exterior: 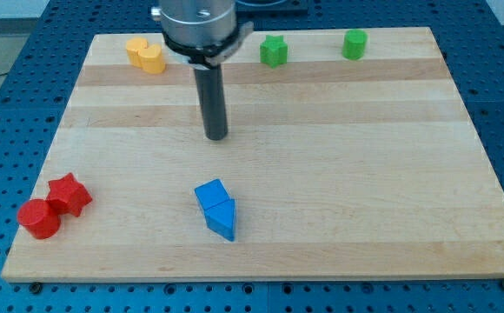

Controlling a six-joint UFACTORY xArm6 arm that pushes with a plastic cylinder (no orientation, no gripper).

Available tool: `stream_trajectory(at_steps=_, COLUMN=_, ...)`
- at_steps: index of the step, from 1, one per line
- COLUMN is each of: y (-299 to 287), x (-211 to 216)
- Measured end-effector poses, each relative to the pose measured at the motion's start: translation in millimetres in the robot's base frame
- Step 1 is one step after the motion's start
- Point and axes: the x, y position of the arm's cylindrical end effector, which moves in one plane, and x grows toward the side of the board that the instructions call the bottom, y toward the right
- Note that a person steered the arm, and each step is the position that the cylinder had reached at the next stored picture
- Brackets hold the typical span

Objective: Place yellow heart parallel to the green star

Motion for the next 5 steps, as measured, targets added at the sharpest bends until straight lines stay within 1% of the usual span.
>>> stream_trajectory(at_steps=1, y=-63.5, x=-36.1)
stream_trajectory(at_steps=2, y=-117.5, x=-94.6)
stream_trajectory(at_steps=3, y=-117.5, x=-119.8)
stream_trajectory(at_steps=4, y=-135.3, x=-120.0)
stream_trajectory(at_steps=5, y=-153.7, x=-130.9)
